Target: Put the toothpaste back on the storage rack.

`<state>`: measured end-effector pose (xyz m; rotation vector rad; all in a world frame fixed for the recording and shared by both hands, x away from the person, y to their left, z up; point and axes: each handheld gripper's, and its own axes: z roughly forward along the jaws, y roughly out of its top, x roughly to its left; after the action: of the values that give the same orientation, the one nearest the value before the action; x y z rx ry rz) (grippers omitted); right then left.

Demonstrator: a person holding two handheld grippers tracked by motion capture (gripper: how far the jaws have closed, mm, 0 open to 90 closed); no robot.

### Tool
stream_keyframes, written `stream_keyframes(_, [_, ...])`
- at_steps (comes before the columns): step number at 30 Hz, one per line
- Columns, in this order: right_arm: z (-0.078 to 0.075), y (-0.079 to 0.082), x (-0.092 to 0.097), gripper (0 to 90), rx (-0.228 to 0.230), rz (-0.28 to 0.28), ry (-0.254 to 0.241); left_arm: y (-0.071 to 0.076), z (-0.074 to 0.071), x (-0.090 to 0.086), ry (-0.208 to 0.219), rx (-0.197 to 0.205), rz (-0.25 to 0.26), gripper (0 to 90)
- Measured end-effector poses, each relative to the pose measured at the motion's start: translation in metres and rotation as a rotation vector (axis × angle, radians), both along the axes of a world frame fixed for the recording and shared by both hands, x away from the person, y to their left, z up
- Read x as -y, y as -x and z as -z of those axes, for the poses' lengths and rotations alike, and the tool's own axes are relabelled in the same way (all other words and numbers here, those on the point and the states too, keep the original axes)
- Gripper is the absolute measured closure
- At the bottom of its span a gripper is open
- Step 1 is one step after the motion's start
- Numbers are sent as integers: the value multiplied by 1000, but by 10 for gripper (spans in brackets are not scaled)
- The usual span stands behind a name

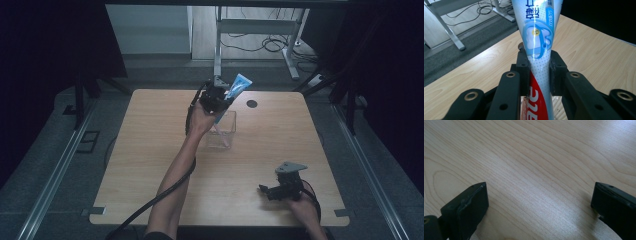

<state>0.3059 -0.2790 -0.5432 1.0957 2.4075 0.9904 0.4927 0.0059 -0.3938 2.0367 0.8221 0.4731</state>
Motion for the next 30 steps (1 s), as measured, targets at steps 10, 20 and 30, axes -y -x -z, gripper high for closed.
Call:
stream_keyframes(10, [0,0,0,8,1,-1,2,0,16,2,0,4,12,741])
stream_keyframes(20, [0,0,0,8,1,-2,3,1,27,2,-16,2,18,736])
stream_keyframes(30, [0,0,0,8,1,-2,2,3,38,5,-57,-5,19,732])
